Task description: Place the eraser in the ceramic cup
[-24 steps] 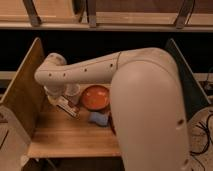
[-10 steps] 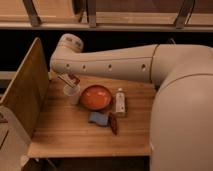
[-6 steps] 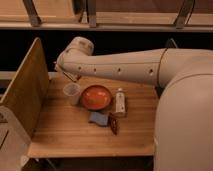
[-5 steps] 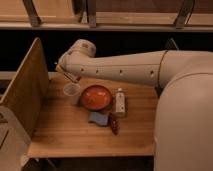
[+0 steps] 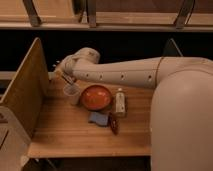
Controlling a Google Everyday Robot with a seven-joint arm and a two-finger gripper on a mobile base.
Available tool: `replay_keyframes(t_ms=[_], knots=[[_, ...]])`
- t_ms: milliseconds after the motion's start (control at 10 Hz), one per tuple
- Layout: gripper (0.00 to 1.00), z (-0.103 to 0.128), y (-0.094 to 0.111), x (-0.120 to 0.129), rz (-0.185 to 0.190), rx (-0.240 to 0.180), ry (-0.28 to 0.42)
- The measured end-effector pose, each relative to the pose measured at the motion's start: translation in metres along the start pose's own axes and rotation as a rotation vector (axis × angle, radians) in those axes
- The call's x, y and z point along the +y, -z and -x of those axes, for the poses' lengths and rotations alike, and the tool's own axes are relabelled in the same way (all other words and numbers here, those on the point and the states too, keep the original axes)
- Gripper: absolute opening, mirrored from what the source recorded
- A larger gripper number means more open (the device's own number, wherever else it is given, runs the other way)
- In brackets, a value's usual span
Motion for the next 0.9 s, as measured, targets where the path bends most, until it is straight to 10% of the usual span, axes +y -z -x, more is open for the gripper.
replay_keyframes(t_ms=[900], knots=[[0.16, -0.021, -0.028, 0.019, 0.078, -0.096, -0.020]])
